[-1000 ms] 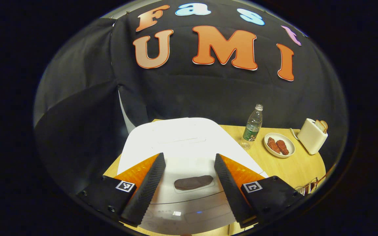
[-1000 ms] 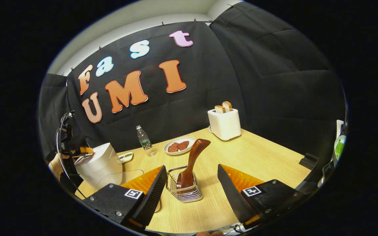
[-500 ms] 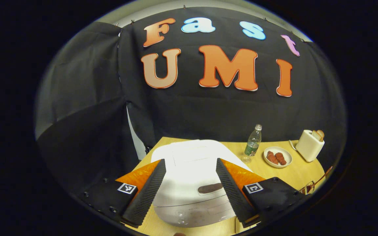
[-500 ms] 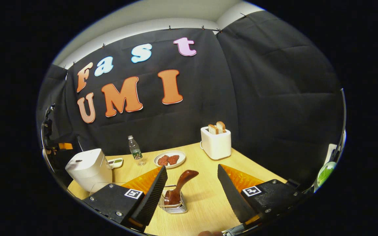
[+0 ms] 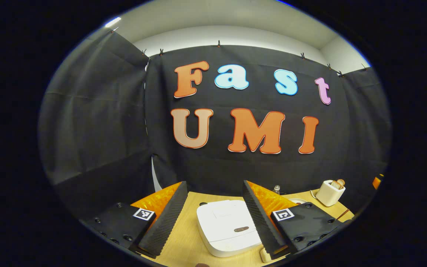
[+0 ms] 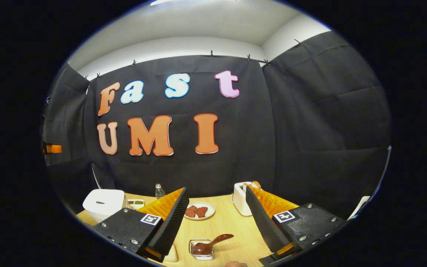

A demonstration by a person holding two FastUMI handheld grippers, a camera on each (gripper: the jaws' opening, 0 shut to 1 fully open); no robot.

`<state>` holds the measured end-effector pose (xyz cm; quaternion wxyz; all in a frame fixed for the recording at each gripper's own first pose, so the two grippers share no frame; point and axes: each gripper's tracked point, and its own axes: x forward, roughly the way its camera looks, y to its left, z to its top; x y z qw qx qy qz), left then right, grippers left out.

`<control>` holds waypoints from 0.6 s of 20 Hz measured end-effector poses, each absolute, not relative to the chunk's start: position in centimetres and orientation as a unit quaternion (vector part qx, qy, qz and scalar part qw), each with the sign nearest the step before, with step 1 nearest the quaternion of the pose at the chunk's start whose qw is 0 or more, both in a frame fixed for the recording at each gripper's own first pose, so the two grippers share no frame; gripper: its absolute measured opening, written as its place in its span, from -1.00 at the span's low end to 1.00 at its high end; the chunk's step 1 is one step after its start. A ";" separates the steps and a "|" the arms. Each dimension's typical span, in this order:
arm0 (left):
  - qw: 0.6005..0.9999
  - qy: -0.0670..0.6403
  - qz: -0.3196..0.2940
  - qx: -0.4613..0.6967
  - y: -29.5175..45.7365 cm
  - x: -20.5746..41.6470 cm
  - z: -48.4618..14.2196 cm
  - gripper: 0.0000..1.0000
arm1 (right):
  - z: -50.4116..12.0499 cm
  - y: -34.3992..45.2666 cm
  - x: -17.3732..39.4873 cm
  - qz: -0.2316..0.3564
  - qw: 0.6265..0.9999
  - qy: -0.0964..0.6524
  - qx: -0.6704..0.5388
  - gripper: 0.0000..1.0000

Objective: Close the left gripper, press the button to open the rice cooker; take a wooden spoon from the chopstick holder with the right hand, scoop a spoonful of rice and pour it into the rice cooker, then put the wooden spoon back into the chopstick holder.

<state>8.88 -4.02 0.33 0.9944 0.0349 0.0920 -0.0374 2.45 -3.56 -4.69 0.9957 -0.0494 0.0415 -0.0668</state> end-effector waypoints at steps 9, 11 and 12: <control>0.997 0.055 -0.017 0.042 -1.8 5.5 3.0 0.99 | 2.0 4.0 2.0 -0.024 0.997 0.001 -0.076 0.89; 0.997 0.062 -0.018 0.046 -2.0 5.4 2.6 1.00 | 1.5 5.0 1.8 -0.016 0.997 0.007 -0.071 0.89; 0.997 0.063 -0.020 0.046 -2.0 5.2 2.4 0.99 | 1.2 5.2 1.8 -0.014 0.998 0.010 -0.068 0.89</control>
